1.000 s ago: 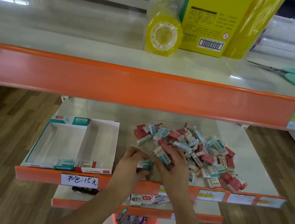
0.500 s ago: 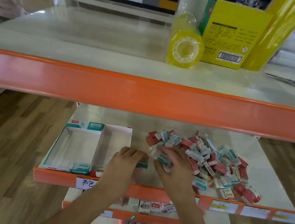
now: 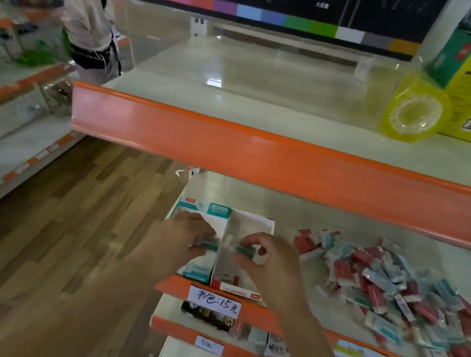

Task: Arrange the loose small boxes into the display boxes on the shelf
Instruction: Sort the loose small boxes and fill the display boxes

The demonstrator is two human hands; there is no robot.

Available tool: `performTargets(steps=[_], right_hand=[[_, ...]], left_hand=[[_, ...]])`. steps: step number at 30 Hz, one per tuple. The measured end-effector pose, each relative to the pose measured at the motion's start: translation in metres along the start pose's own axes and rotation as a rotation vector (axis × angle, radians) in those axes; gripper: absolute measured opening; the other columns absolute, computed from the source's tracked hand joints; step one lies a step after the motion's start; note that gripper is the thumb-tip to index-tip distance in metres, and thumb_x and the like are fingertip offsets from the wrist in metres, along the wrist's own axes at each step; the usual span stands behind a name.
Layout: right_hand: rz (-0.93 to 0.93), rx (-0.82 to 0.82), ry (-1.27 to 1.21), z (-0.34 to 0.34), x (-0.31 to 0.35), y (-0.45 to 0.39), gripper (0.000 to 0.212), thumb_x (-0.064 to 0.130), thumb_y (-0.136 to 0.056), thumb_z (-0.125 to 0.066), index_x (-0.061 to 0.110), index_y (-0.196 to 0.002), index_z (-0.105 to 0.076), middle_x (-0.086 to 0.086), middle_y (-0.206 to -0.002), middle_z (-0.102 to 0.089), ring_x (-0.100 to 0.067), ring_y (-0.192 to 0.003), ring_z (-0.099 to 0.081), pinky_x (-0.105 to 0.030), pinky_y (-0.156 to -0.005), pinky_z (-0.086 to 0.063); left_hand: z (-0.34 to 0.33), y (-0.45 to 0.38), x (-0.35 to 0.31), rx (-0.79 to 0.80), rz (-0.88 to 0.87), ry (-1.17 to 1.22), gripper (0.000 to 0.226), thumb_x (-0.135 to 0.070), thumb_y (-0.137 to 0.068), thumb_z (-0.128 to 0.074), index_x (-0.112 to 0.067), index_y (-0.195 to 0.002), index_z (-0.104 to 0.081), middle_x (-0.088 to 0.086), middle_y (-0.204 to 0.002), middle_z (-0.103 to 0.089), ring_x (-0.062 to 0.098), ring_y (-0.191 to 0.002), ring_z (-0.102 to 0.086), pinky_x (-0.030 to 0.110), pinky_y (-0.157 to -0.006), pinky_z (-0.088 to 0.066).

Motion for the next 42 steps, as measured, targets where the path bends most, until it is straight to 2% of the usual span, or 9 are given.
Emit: performTargets(steps=[5,7,13,20,26,30,35,39,42], right_hand=[[-0.011,0.076,-0.011,-0.029,0.022,-0.012,0.016,0.035,-0.082,-0.074,0.032,-0.096,-0.067,0.020,-0.092,-0.058,0.013,-0.079,-0.051,-0.003,-0.062,-0.038],[-0.022,0.118,0.009,-0.041,0.027,-0.016,0.016,0.034,-0.083,-0.073,0.031,-0.096,-0.066,0.017,-0.096,-0.062,0.010,-0.079,-0.052,-0.003,-0.062,-0.038],[-0.046,0.222,0.165,-0.070,0.040,-0.029,0.025,0.031,-0.083,-0.073,0.033,-0.105,-0.062,0.007,-0.115,-0.064,-0.010,-0.094,-0.060,-0.022,-0.073,-0.053],[-0.055,0.279,0.288,-0.079,0.038,-0.030,0.035,0.020,-0.080,-0.077,0.033,-0.111,-0.067,-0.001,-0.126,-0.057,-0.023,-0.111,-0.058,-0.033,-0.088,-0.055],[-0.067,0.317,0.368,-0.083,0.033,-0.031,0.042,0.022,-0.081,-0.075,0.031,-0.121,-0.065,-0.003,-0.140,-0.044,-0.027,-0.116,-0.055,-0.037,-0.094,-0.052],[-0.051,0.351,0.436,-0.087,0.033,-0.032,0.040,0.022,-0.081,-0.074,0.033,-0.119,-0.066,-0.005,-0.153,-0.023,-0.031,-0.118,-0.053,-0.036,-0.098,-0.049],[-0.034,0.406,0.420,-0.086,0.035,-0.032,0.033,0.021,-0.087,-0.067,0.033,-0.117,-0.068,-0.002,-0.150,-0.030,-0.031,-0.130,-0.040,-0.036,-0.103,-0.045],[-0.072,0.420,0.413,-0.086,0.036,-0.031,0.040,0.008,-0.085,-0.068,0.031,-0.118,-0.068,-0.001,-0.151,-0.021,-0.032,-0.127,-0.040,-0.038,-0.103,-0.048],[-0.077,0.432,0.409,-0.086,0.038,-0.030,0.039,0.009,-0.086,-0.067,0.032,-0.118,-0.067,-0.001,-0.147,-0.028,-0.030,-0.124,-0.042,-0.039,-0.104,-0.047]], left_hand=[[0.005,0.005,0.030,0.149,0.063,-0.106,0.029,-0.021,-0.084,-0.068,-0.018,-0.113,-0.066,-0.001,-0.114,-0.061,0.016,-0.108,-0.054,0.028,-0.091,-0.045],[0.002,0.008,0.039,0.218,0.082,-0.158,0.031,-0.024,-0.086,-0.065,-0.021,-0.117,-0.064,-0.004,-0.119,-0.059,0.014,-0.111,-0.053,0.027,-0.094,-0.044],[-0.011,0.017,0.048,0.313,0.096,-0.240,0.029,-0.022,-0.089,-0.061,-0.027,-0.118,-0.061,-0.006,-0.123,-0.058,0.015,-0.112,-0.054,0.031,-0.094,-0.047],[-0.017,0.014,0.054,0.304,0.142,-0.261,0.043,-0.005,-0.084,-0.057,-0.033,-0.117,-0.060,-0.005,-0.122,-0.059,0.019,-0.108,-0.057,0.034,-0.087,-0.052],[-0.027,0.010,0.059,0.359,0.185,-0.265,0.033,-0.012,-0.087,-0.059,-0.034,-0.112,-0.064,-0.001,-0.118,-0.059,0.021,-0.104,-0.058,0.033,-0.085,-0.053],[-0.030,0.010,0.059,0.363,0.205,-0.280,0.024,-0.018,-0.088,-0.061,-0.032,-0.107,-0.066,0.000,-0.111,-0.058,0.021,-0.095,-0.060,0.028,-0.076,-0.055],[-0.030,0.010,0.060,0.371,0.251,-0.288,0.020,-0.018,-0.086,-0.062,-0.032,-0.101,-0.066,0.002,-0.108,-0.055,0.020,-0.087,-0.055,0.025,-0.068,-0.048],[-0.033,0.011,0.057,0.374,0.259,-0.342,0.022,-0.023,-0.085,-0.064,-0.031,-0.105,-0.063,0.002,-0.107,-0.056,0.017,-0.081,-0.050,0.024,-0.065,-0.045],[-0.034,0.009,0.059,0.391,0.321,-0.327,0.026,-0.023,-0.085,-0.064,-0.029,-0.110,-0.061,0.003,-0.109,-0.058,0.018,-0.083,-0.053,0.025,-0.067,-0.045]])
Point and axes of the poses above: each hand's wrist, its own y-axis away from the middle knuckle, its own z-axis out of the back of the hand, x = y × z, the point moved 6 cm from there along -y, towards the middle knuckle
